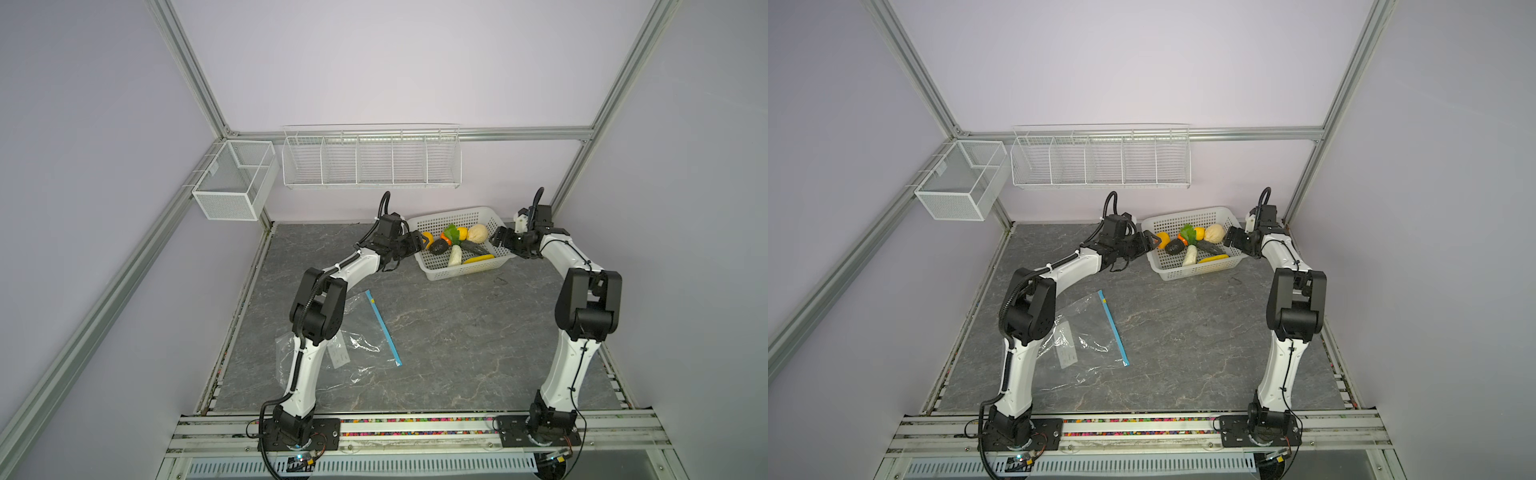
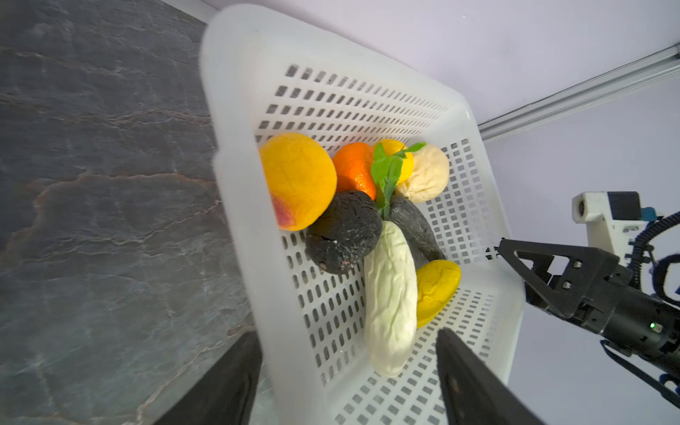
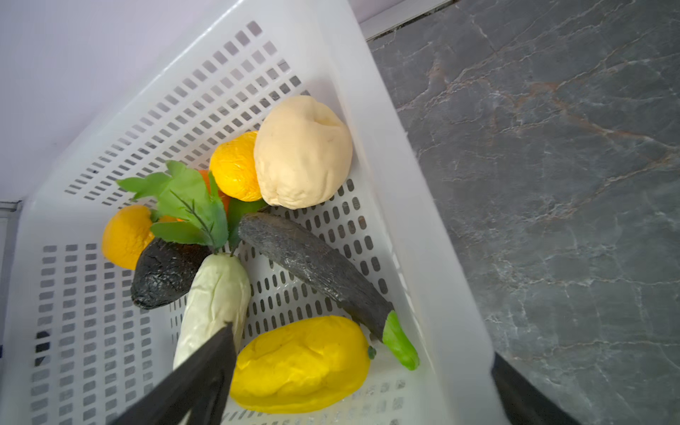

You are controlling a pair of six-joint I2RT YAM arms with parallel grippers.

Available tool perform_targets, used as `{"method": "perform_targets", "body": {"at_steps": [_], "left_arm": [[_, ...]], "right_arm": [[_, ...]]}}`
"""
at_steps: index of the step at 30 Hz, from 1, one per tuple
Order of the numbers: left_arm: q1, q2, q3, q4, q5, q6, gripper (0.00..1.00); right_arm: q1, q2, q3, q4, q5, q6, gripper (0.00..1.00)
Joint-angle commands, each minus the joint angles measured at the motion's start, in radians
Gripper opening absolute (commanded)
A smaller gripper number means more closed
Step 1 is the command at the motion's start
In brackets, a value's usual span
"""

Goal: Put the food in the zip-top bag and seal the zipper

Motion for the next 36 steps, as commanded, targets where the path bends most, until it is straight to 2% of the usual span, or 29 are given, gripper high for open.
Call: {"method": "perform_targets", "body": {"at_steps": [1,7,12,22,31,36], "left_arm": [[-0.019,0.026,0.046,0.011,0.028,-0.003,0.74],[-0.031,0.0,0.025,0.015,0.033,-0.005,0.74],[-0.048,-0.03,-0.018,0.03,0.039,-0.016,0.74],[-0.08,-0.128,-0.161,0.098,0.038,-0.046,0.74],[-0.11,-0.211,-0.273,0.161,0.055,-0.105,0.74],[-0.137,-0.252,-0.307,0.157,0.037,-0.098,0.74]], "right_arm": [[0.028,-0.072,-0.021,0.001,-0.031,0.006,0.93],[0.064,-0.137,-0.099,-0.029,0.005,0.033,0.91],[0.097,-0.239,-0.253,-0.011,0.06,0.086,0.91],[0.114,-0.377,-0.413,-0.033,0.11,0.131,0.91],[0.117,-0.413,-0.434,-0.073,0.156,0.106,0.93],[0.117,-0.421,-0.431,-0.085,0.178,0.097,0.93]]}}
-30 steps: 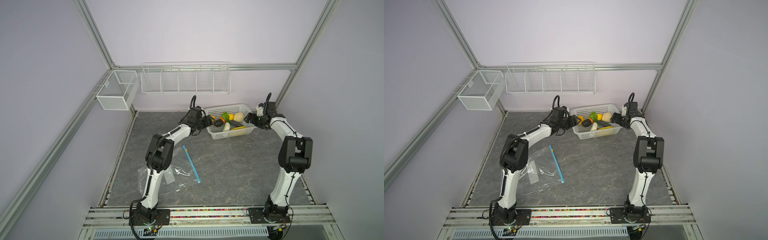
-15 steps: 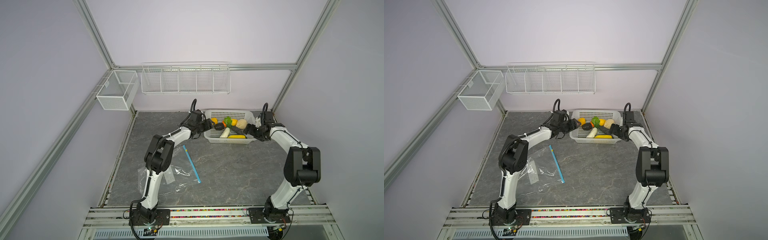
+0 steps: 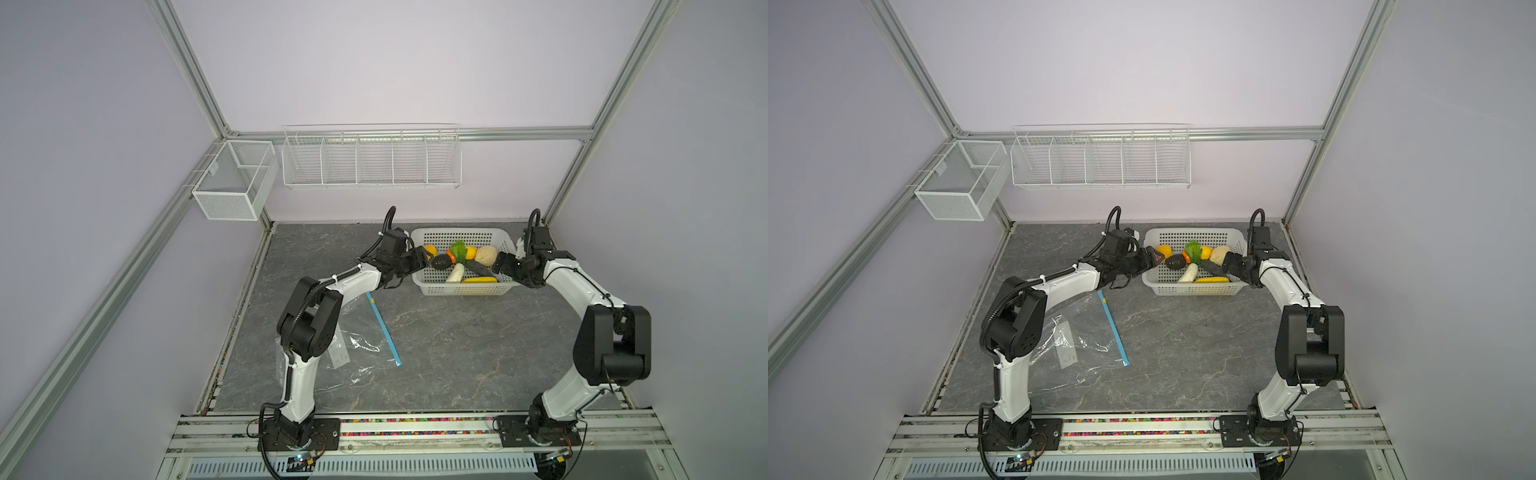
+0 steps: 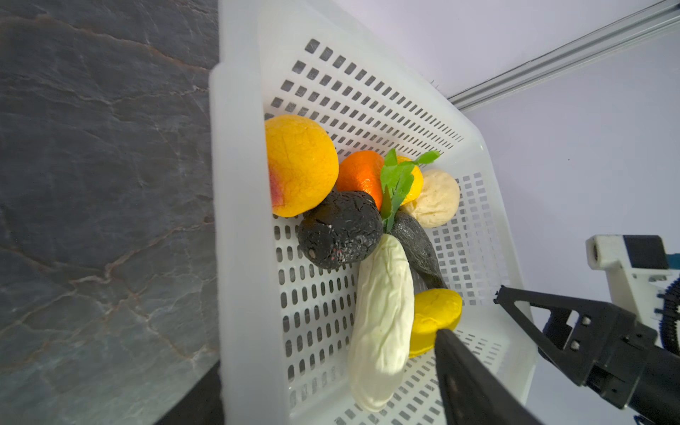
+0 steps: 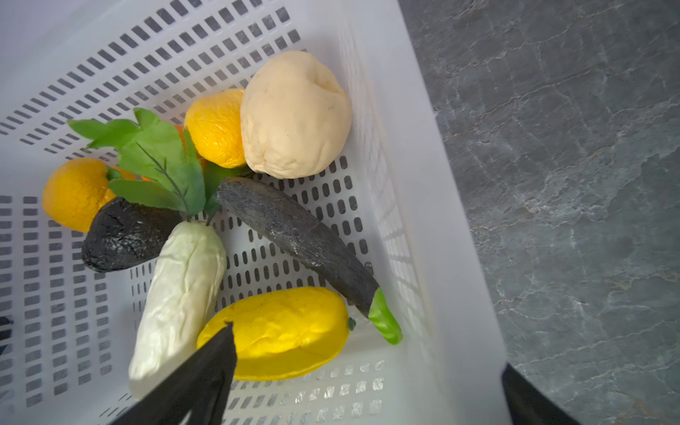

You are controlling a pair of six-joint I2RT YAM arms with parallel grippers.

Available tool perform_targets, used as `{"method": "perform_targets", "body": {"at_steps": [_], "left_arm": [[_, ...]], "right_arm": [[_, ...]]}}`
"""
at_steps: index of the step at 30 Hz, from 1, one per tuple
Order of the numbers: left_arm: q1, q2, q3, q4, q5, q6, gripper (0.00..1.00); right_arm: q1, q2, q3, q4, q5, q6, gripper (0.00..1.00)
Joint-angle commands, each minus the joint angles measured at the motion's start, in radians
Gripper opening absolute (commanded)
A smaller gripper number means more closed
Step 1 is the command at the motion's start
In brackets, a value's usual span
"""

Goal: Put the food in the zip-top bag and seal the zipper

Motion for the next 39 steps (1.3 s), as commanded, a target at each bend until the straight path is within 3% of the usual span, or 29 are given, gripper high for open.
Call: {"method": "perform_targets", "body": {"at_steps": [1,25,39], "left_arm": [[-0.059,-0.065,-0.006,0.069,0.074,-0.025,0.74],[-0.074,-0.117,-0.172,0.119,0.009,-0.032,0.78],[0.014,-0.218,-0.22,0.058,-0.036,0.033,0.86]], "right_arm": [[0.03,-0.036,-0.002,-0.005,-0.043,-0.013,0.93],[-0.005,-0.082,-0.067,0.0,0.022,-0.04,0.97],[-0.038,-0.162,-0.031,-0.046,0.04,-0.029,0.98]]}}
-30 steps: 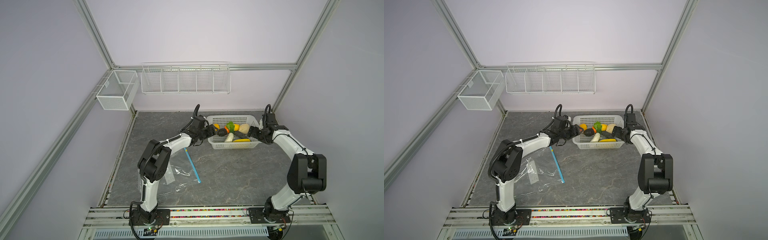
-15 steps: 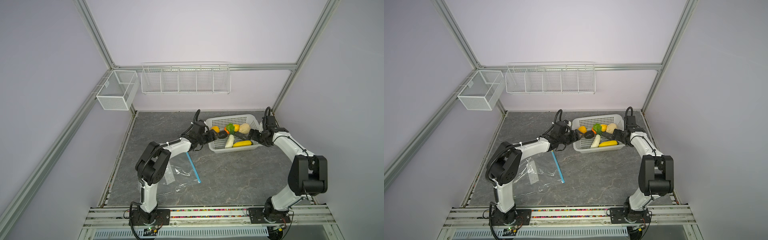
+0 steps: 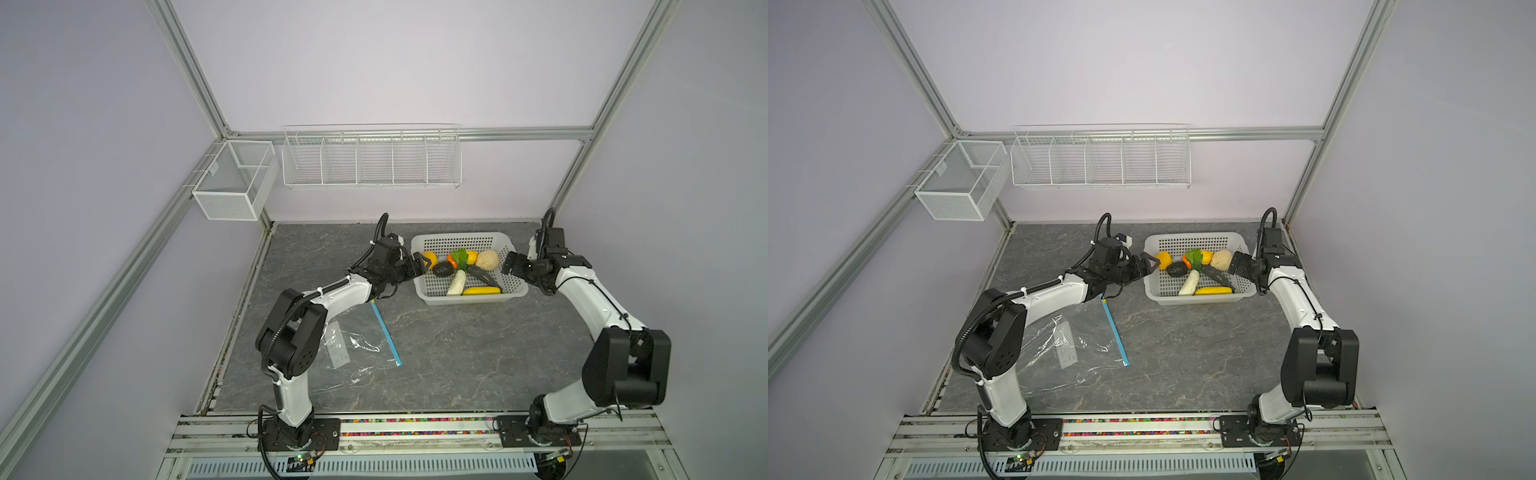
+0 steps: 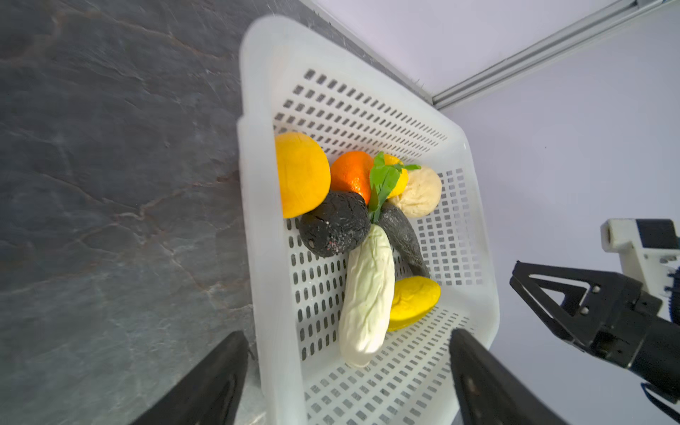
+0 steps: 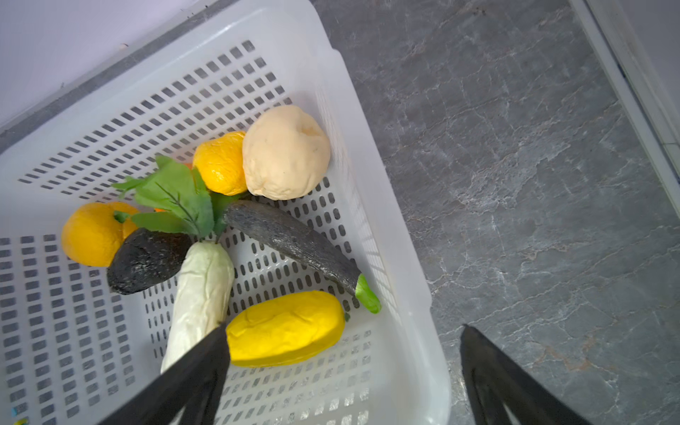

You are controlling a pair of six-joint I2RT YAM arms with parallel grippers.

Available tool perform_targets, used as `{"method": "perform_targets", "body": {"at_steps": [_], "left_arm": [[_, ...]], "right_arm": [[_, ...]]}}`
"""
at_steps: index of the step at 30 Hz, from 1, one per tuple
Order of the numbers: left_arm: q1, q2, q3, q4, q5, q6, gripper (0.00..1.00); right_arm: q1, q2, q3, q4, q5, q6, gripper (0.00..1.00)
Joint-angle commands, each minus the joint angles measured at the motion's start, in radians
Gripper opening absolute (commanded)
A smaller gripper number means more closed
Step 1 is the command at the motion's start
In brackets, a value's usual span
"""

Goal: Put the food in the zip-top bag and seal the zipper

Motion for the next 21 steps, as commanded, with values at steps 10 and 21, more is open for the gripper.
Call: {"method": "perform_targets", "body": {"at_steps": [10,21], "left_arm": [[0.035,-0.23,-0.104,-0.204,-0.019,0.062,0.82],[0.202,-0.535,-0.345,-0.544,-0.014,0.037,0.71]], "right_arm": [[0.079,-0.201,-0.068,0.023,-0.214,-0.055,0.88],[0.557,-0.222,-0.151,0.207,-0.25,-0.079,0.74]]}}
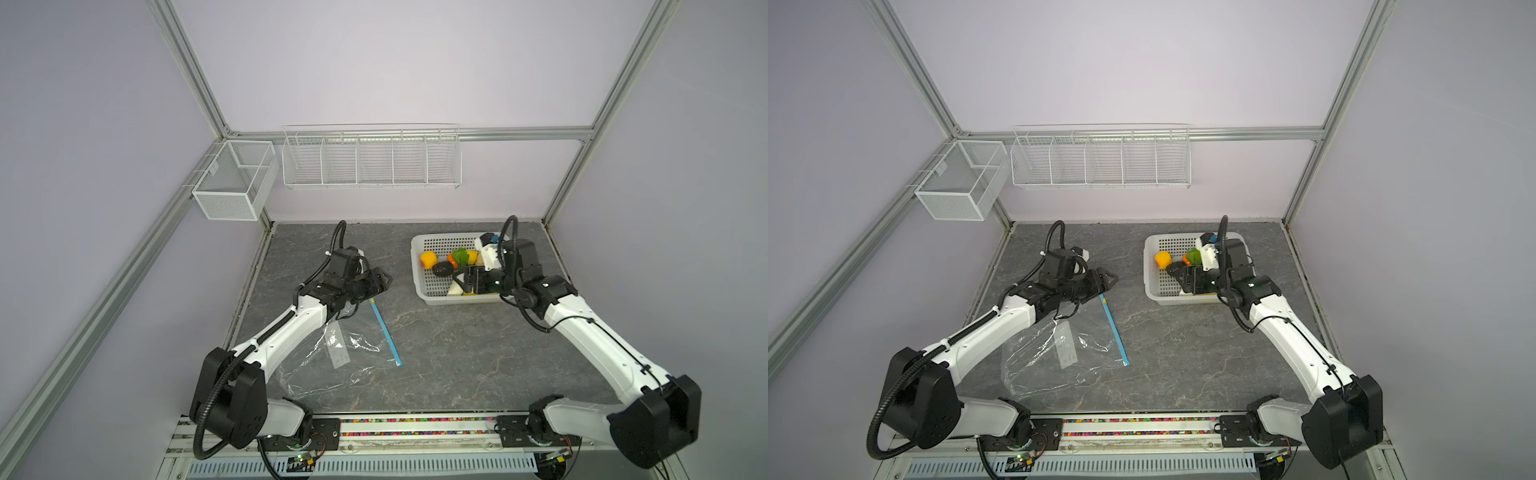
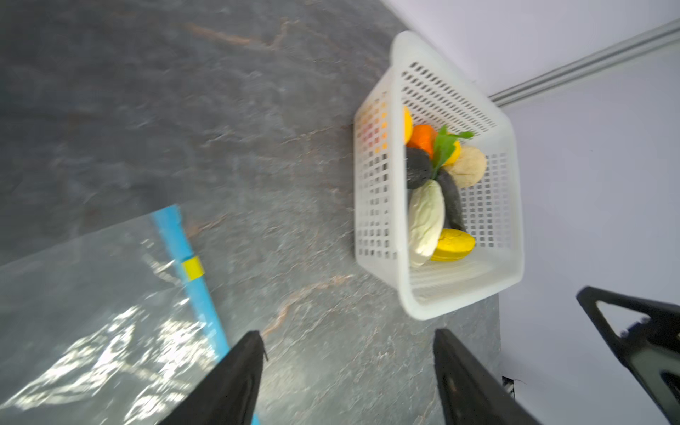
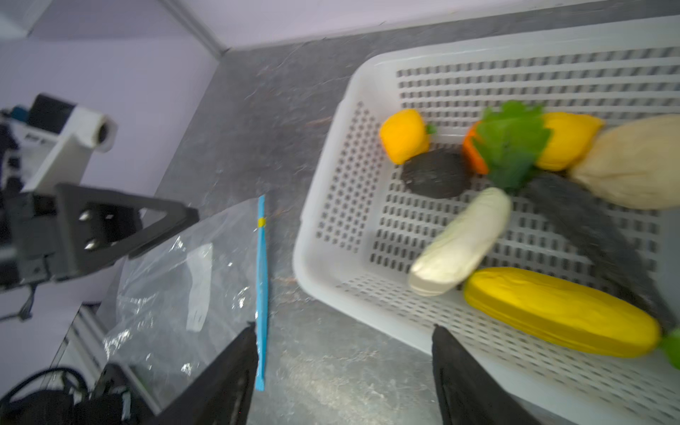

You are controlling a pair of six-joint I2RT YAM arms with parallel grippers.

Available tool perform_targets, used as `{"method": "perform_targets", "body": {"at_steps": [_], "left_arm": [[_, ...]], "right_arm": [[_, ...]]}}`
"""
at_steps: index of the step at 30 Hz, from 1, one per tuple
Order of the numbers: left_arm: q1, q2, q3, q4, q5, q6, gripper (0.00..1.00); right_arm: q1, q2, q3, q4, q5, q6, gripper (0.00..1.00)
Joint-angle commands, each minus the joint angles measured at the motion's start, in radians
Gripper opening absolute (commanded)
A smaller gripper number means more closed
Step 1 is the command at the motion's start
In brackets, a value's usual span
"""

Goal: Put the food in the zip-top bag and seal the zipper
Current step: 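Release the basket and move both grippers to the bag's blue zipper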

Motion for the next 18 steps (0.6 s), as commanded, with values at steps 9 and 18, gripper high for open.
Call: {"method": "perform_targets", "body": {"at_steps": [9,18], "left_arm": [[0.179,-0.218,-0.242,-0.191,-0.014,-0.075,0.65],[0.252,-0.242,-0.454,0.032,0.098,-0.139,0.62]], "right_arm": [[0.402,0.339,0.103,0.11,0.032,-0.01,0.67],[0.448,0.496,0.121,0.146,-0.004,0.057,0.61]]}}
